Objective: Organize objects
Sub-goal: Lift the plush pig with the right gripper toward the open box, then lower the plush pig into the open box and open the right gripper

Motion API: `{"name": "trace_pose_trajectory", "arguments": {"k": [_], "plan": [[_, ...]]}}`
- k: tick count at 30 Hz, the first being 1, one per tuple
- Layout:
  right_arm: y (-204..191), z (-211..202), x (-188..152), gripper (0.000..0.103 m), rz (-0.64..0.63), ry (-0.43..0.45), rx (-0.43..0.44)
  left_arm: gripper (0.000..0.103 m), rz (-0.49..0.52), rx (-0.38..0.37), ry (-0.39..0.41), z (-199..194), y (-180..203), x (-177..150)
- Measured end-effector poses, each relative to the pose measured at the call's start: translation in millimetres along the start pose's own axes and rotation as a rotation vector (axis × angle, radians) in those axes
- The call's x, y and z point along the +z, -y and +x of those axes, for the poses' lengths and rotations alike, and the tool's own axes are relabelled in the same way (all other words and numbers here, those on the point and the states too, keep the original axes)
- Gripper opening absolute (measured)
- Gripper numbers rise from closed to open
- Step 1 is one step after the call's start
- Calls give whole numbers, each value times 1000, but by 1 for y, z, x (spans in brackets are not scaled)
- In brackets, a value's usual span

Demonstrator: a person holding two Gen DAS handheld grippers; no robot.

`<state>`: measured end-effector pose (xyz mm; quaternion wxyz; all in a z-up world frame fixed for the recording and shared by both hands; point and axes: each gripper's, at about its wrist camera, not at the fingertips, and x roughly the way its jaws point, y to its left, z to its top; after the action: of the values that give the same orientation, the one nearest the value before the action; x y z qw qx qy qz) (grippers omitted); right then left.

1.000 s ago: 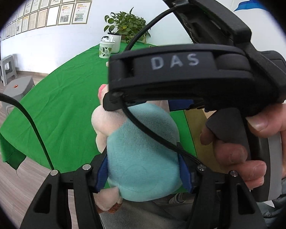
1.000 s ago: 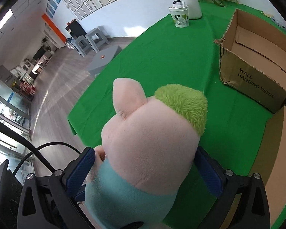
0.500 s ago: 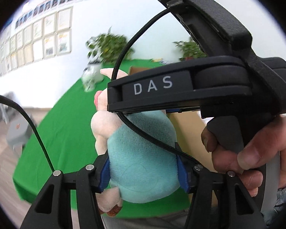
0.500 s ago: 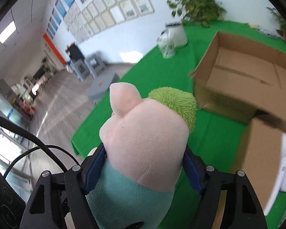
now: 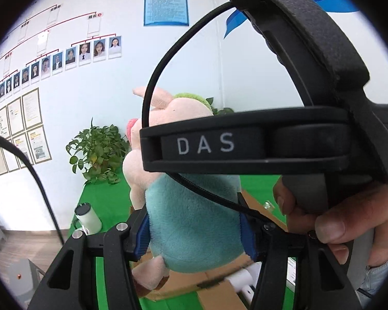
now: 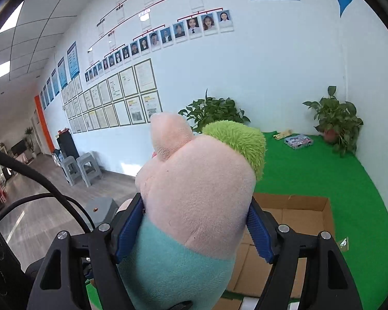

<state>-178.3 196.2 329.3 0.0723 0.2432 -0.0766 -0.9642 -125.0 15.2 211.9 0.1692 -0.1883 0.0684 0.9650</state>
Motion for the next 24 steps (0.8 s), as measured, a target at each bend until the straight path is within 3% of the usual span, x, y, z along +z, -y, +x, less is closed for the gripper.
{"name": "trace_pose_trajectory", "arguments": {"k": [3, 6, 10, 14, 19, 20, 24], "plan": [[12, 32, 48, 71, 20, -72, 47, 56, -45, 6, -65, 21, -25, 14], [9, 111, 89, 70, 12, -137, 63, 56, -90, 6, -108, 42, -42, 15], [14, 181, 100, 70, 9, -197, 61, 56, -119, -1, -177, 77, -57, 2], [31, 244, 81, 70, 53, -269, 70, 56, -132, -19, -255, 112, -72, -21], [56, 290, 20, 69, 96, -335, 75, 56, -134, -25, -330, 151, -74, -52], [63, 302, 10, 69, 106, -347, 81, 56, -136, -25, -342, 137, -70, -66], [83, 347, -50, 69, 143, -411, 104, 56, -159, -7, -422, 155, -69, -117]]}}
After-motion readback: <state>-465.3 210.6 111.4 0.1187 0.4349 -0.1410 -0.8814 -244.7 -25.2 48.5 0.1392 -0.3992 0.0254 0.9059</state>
